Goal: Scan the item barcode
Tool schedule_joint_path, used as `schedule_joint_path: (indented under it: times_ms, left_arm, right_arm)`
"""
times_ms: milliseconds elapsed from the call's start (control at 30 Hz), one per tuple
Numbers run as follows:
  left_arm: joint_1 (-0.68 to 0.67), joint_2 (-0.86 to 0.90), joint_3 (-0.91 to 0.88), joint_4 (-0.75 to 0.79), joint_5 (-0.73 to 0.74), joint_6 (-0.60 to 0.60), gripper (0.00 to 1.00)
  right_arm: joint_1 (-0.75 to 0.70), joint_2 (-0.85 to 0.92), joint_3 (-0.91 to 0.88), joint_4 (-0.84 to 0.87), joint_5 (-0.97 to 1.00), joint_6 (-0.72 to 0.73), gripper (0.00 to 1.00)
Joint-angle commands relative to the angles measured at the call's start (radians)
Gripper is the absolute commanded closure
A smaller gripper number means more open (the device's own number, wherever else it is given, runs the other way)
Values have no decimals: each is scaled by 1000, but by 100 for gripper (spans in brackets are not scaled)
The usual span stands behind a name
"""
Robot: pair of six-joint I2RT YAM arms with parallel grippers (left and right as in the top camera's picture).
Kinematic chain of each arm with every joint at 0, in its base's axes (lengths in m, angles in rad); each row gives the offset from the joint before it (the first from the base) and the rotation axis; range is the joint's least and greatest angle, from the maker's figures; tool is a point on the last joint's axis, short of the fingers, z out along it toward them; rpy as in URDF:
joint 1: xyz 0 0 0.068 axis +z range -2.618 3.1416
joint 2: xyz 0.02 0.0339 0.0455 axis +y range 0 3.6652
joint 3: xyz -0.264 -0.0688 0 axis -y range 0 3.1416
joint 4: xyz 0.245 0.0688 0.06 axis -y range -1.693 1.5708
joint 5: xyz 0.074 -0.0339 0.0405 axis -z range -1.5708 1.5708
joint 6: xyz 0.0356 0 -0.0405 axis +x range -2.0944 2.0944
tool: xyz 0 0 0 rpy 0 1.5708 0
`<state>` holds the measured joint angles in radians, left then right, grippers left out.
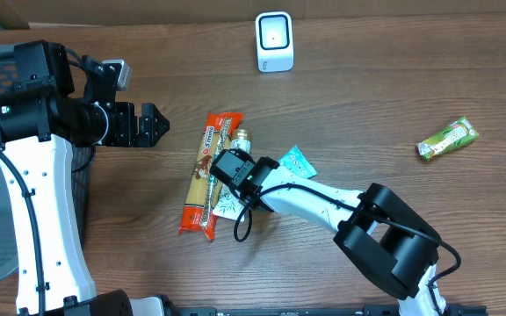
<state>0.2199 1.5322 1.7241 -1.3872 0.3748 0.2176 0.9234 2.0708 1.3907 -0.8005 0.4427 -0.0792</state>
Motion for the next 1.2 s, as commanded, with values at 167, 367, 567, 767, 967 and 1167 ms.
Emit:
schedule_joint_path:
  times_ms: [167,367,567,767,967,1167]
  left_arm:
    - [-5,1,13,1,10,22,0]
    - [-5,1,13,1,10,22,0]
    - [-5,1,13,1,10,22,0]
    - [-5,1,13,1,10,22,1]
    - [-5,1,13,1,10,22,0]
    - [-5,1,13,1,10,22,0]
  right_arm:
    - [-60,85,-51,-47,-8,-4,68]
    - [-55,85,-51,-66,-17,0,96]
    - [-43,69,4,-145,-27,87,96]
    - [-80,-67,143,-235,-316,98,96]
    - [-208,-193,154,-248,-587,116,96]
    - [-271,-193,149,-271,-656,117,96]
